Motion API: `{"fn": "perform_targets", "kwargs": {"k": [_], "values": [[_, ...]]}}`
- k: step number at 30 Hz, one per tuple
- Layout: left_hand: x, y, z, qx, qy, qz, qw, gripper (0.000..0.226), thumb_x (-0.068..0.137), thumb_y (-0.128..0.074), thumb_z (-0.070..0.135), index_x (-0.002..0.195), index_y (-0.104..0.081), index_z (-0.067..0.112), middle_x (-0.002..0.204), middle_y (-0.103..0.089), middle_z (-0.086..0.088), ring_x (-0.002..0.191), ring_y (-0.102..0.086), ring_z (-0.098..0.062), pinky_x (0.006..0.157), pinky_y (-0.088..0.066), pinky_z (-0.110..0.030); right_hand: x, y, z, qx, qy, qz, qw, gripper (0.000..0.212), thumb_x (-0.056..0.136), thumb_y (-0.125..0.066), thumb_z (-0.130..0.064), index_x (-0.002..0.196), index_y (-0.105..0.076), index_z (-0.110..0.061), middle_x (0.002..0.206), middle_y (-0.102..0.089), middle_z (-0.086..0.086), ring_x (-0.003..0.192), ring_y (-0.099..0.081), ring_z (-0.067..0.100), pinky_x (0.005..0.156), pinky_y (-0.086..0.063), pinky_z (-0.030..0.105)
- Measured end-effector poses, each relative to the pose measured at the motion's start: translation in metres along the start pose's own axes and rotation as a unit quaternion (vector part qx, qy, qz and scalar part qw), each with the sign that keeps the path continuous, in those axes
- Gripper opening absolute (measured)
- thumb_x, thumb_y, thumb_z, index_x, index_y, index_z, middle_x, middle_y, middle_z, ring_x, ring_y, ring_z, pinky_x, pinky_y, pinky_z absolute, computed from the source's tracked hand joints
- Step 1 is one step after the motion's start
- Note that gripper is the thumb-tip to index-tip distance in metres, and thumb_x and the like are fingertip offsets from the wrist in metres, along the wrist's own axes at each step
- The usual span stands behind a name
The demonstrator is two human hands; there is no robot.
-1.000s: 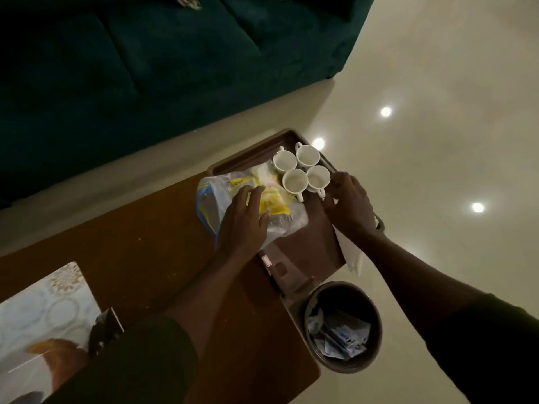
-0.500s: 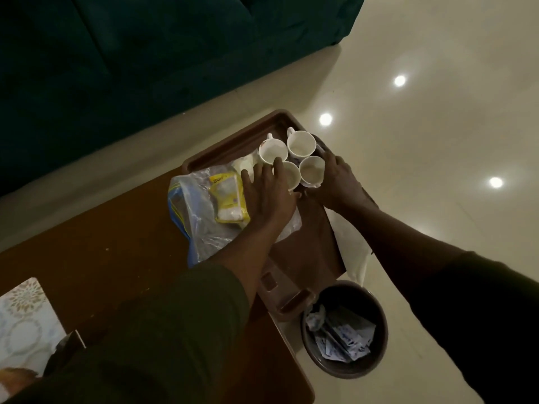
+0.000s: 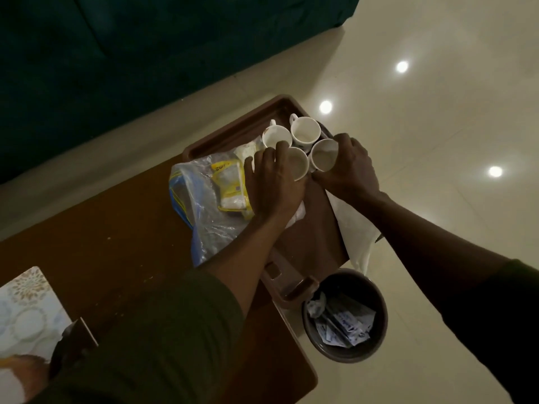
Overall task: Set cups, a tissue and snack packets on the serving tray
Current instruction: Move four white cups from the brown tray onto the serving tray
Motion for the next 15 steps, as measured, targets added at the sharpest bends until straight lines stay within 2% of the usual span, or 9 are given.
{"fn": "perform_targets", "kwargs": {"k": [4,7,11,15], "values": [[-0.003,0.043,-0.025,-0.068,0.021,0.017,0.997,0.058,0.077,-0.063,0.048,0.126,-0.052,0.019,0.116,-0.064,-0.003,0.103,-0.060,-0.023,0.080,-0.050,-0.039,-0.001,0.014,-0.046,0.000,0.016,0.004,1.000,0.071,0.066,-0.076,-0.045,0.117,-0.049,-0.004,0.113,-0.060,0.016,0.098,-0.058,0.032,0.069,-0.039,0.033],[-0.015,0.079,-0.060,-0.129,0.058,0.012,0.990,0.061,0.074,-0.068,0.042,0.129,-0.046,0.025,0.126,-0.058,0.003,0.103,-0.062,-0.021,0.070,-0.055,-0.039,-0.005,0.008,-0.094,0.004,0.038,0.000,0.999,0.069,0.064,-0.079,-0.036,0.119,-0.048,-0.007,0.118,-0.058,0.014,0.103,-0.057,0.031,0.072,-0.038,0.030],[-0.053,0.127,-0.136,-0.144,0.112,0.032,0.983,0.071,0.073,-0.073,0.034,0.136,-0.043,0.022,0.134,-0.054,-0.004,0.112,-0.058,-0.025,0.081,-0.050,-0.034,-0.030,-0.028,-0.178,0.016,0.078,-0.023,0.997,0.065,0.063,-0.078,-0.027,0.117,-0.048,-0.007,0.117,-0.057,0.018,0.105,-0.055,0.037,0.074,-0.036,0.032],[-0.102,0.182,-0.225,-0.139,0.191,0.050,0.970,0.070,0.076,-0.073,0.037,0.136,-0.042,0.024,0.134,-0.053,-0.004,0.111,-0.059,-0.026,0.082,-0.052,-0.034,-0.074,-0.072,-0.260,0.016,0.127,-0.070,0.989,0.066,0.065,-0.081,-0.029,0.118,-0.048,-0.007,0.118,-0.057,0.019,0.106,-0.054,0.038,0.074,-0.040,0.036]]}}
Point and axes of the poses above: each hand's wrist, its own x-axis towards the middle knuckle, its own y-axis out of the back of the hand, z = x × y, the point moved 2 cm from there along x, towards the middle knuckle
